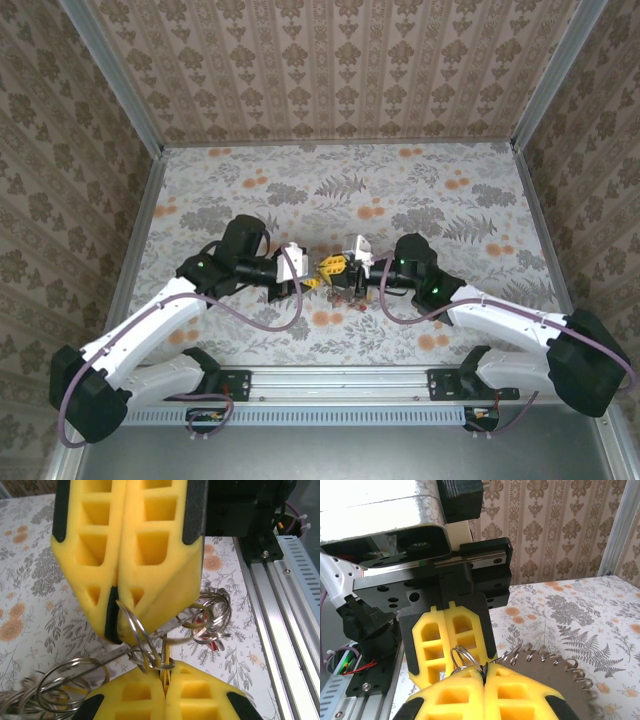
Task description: Put the keys on the keyring
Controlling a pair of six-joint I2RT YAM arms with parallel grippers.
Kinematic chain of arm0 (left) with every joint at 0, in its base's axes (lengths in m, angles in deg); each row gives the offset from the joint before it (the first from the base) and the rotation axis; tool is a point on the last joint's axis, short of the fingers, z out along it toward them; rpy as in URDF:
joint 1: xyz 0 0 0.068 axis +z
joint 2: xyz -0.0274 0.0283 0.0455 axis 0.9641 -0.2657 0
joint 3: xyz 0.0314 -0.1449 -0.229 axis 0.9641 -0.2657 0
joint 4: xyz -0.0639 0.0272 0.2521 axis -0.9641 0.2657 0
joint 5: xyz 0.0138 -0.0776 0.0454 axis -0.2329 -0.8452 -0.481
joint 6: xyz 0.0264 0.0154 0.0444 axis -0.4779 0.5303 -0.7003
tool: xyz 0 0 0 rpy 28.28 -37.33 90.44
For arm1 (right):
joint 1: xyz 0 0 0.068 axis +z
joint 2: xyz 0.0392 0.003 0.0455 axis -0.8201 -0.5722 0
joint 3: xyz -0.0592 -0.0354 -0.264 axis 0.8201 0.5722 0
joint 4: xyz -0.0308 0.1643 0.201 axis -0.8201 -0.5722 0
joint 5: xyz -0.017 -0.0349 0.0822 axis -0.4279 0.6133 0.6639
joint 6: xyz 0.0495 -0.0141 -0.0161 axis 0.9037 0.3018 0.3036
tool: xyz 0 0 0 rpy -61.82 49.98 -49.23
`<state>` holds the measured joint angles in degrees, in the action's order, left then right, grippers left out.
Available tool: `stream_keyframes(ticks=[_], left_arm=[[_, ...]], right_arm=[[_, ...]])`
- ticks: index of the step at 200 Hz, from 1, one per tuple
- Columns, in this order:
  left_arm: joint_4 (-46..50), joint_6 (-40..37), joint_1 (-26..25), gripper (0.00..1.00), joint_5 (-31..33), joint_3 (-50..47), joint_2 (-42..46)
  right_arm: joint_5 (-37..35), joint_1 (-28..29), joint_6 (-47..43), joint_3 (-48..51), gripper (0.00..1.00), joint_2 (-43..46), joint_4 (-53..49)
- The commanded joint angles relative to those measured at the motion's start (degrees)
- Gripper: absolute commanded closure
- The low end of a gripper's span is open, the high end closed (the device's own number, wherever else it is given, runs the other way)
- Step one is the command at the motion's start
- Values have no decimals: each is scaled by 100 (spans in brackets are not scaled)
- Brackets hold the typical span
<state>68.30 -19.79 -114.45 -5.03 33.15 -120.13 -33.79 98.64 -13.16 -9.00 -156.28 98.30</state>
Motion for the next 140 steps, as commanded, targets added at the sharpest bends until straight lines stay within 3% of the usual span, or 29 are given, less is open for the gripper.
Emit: stream_keyframes(ticks=[1, 31, 92, 140], left_arm=[[78, 68, -172, 100, -110, 167, -52], [126, 114, -165, 100, 29, 132, 88], [370, 265, 299, 68, 127, -140, 1103], [365, 253, 347, 69, -30, -50, 1119]], right_arm=[[-261, 134, 163, -122, 100, -58, 932], [-272, 180, 170, -92, 100, -94, 942], [-583, 179, -16, -4, 100, 96, 575], [-591, 180, -38, -16, 100, 124, 449]])
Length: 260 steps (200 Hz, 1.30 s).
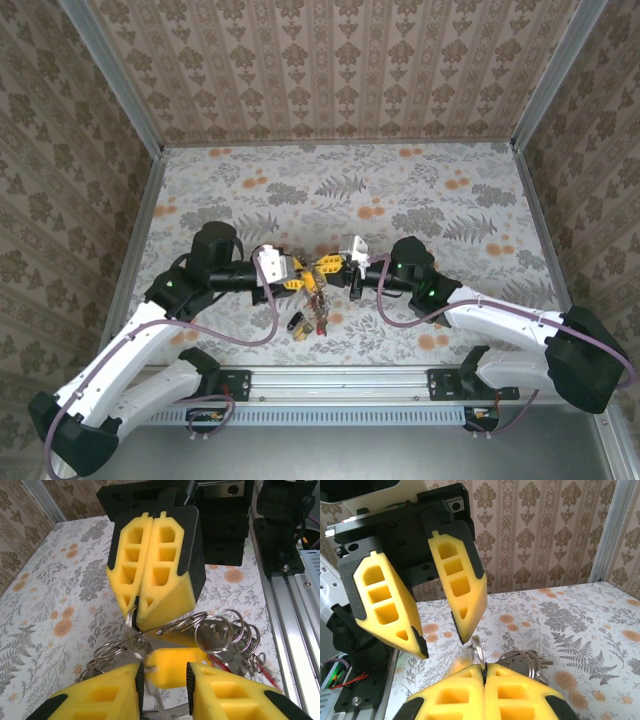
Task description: Put the keys on the keyring
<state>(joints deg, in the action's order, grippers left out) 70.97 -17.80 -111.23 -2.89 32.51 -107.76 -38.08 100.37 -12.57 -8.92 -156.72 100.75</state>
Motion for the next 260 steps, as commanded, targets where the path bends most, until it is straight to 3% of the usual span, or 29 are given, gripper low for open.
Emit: stream_keyframes(ticks=[1, 87, 113, 181, 236, 260], left_arm=[[99, 58, 26, 69, -251, 12, -127], [216, -211, 259, 67, -100, 414, -293], [238, -210, 430, 63, -332, 457, -232], [26, -48, 377, 63, -661, 391, -512], [91, -157, 299, 68, -706, 466, -753], [114, -197, 239, 77, -772, 485, -814]], right_arm=[[-166, 7, -97, -23, 100, 167, 205], [-43, 15, -260, -106, 100, 203, -100], [-25, 16, -299, -135, 100, 189, -149], [77, 49, -358, -236, 100, 123, -219], [86, 119, -413, -302, 100, 62, -226], [86, 139, -414, -329, 100, 38, -210]])
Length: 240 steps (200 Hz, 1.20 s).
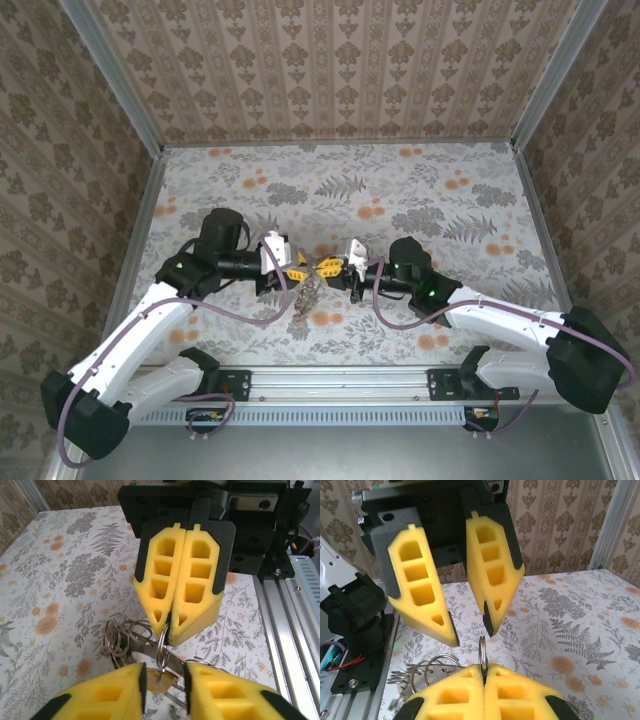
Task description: Put the keys on the keyring
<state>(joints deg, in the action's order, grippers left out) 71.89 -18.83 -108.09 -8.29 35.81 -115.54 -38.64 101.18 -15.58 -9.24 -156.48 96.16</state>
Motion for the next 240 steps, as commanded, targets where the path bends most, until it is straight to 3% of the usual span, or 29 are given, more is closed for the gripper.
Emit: stream_keyframes(ticks=[1, 32, 63, 94, 118, 143, 198, 240], left_arm=[[23, -92, -77, 77, -234, 155, -35], [39, -129, -172, 79, -191, 166, -31], [152, -259, -184, 100, -90, 186, -26], [394, -460, -230, 100, 188, 321, 34], [873, -745, -450, 100, 768, 567, -23], [1238, -846, -622, 100, 1233, 822, -186], [1401, -714, -752, 100, 1275, 1137, -471], [1421, -697, -758, 100, 1093, 1262, -614]], right_arm=[[143, 63, -112, -296, 100, 13, 250], [187, 81, -112, -300, 100, -4, 283], [205, 86, -120, -287, 100, 11, 258], [335, 93, -705, -478, 100, 140, -707], [276, 86, -1492, -828, 85, 265, -2016], [196, 89, -1979, -1148, 78, 260, -2901], [161, 136, -2167, -1464, 76, 109, -3376], [25, 147, -2035, -1456, 74, -10, -3199]])
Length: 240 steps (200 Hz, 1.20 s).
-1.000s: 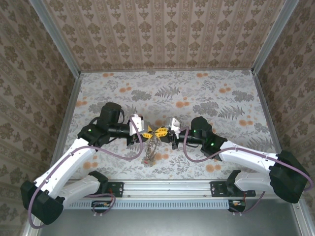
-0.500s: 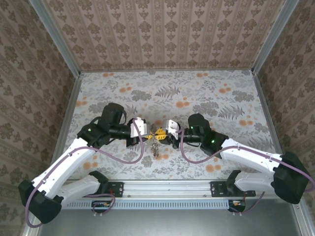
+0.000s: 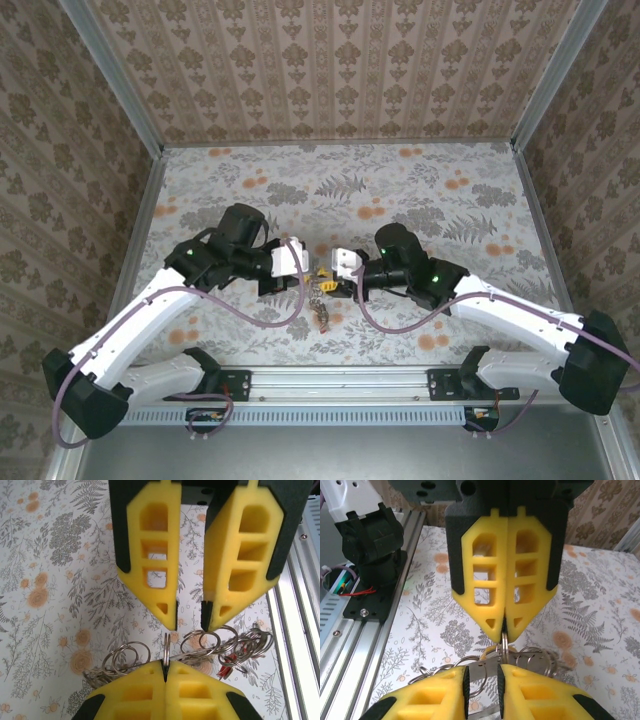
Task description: Put the keys on the keyring
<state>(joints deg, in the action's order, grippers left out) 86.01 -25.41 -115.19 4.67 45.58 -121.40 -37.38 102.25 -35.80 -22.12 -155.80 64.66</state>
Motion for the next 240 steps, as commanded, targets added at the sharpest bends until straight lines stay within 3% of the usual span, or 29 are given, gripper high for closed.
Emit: stream_keyframes(ticks=[1, 59, 106, 160, 240], left_arm=[[5, -34, -51, 100, -208, 285, -29], [-100, -36, -51, 100, -341, 213, -38], [-229, -30, -57, 100, -413, 125, -69], [-220, -56, -146, 100, -416, 215, -209], [-224, -39, -176, 100, -416, 305, -263]], right_arm=[[-100, 40, -10, -169, 74, -80, -43], [-291, -38, 306, 124, 71, 93, 536], [189, -305, 180, 297, 69, 330, 404], [756, -302, 174, 2, 66, -72, 210], [747, -289, 336, -116, 83, -318, 227]])
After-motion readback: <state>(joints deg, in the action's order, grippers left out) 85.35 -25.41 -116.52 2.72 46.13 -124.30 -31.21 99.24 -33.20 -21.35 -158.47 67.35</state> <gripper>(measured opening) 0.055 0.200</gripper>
